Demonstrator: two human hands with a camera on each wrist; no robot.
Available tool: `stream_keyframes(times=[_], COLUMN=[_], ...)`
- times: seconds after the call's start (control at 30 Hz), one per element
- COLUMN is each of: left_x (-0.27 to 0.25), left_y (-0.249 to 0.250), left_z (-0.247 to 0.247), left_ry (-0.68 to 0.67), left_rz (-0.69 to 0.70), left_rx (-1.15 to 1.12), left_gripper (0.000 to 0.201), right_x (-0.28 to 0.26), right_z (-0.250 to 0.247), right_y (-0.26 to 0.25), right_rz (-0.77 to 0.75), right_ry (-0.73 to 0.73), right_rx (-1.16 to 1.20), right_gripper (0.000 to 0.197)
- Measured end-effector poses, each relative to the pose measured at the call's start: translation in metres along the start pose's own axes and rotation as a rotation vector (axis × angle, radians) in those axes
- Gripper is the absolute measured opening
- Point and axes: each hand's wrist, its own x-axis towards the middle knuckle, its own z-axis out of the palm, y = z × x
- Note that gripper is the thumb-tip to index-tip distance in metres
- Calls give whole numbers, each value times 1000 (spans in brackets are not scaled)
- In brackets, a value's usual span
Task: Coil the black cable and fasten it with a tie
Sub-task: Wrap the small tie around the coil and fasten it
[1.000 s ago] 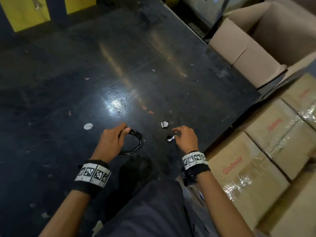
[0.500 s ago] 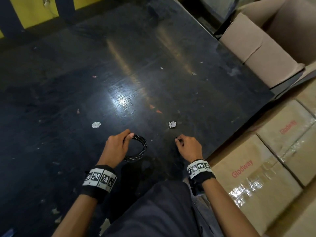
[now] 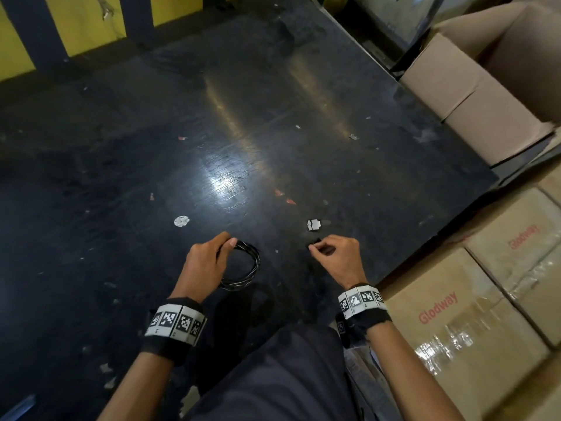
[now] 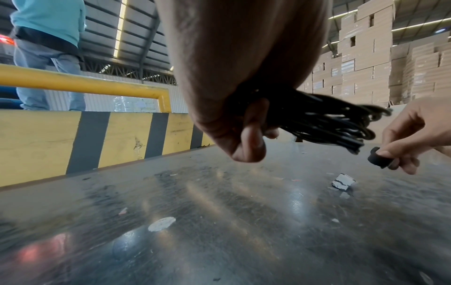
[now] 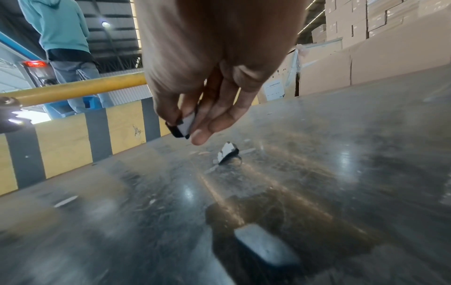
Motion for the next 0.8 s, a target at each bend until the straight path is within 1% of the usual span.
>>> stream_keyframes(times=[0.37, 0.53, 0.6, 0.7, 0.8], left_x=[0, -1, -1, -2, -3], left_y=[10, 11, 13, 15, 17], left_z=[-11, -13, -14, -17, -20], left_ry=[41, 60, 67, 75, 77], left_rz=[62, 61, 66, 72, 69], left_rx=[-6, -17, -24, -16, -16], left_gripper=[34, 33, 34, 34, 34], right_x=[7, 11, 13, 16, 17], right_z=[2, -2, -3, -5, -8], right_y=[-20, -31, -36, -47, -57], right_rz=[-108, -150, -161, -193, -249], right_ry=[27, 48, 61, 78, 58], right_rx=[68, 78, 99, 116, 143], right_gripper=[30, 46, 45, 36, 27])
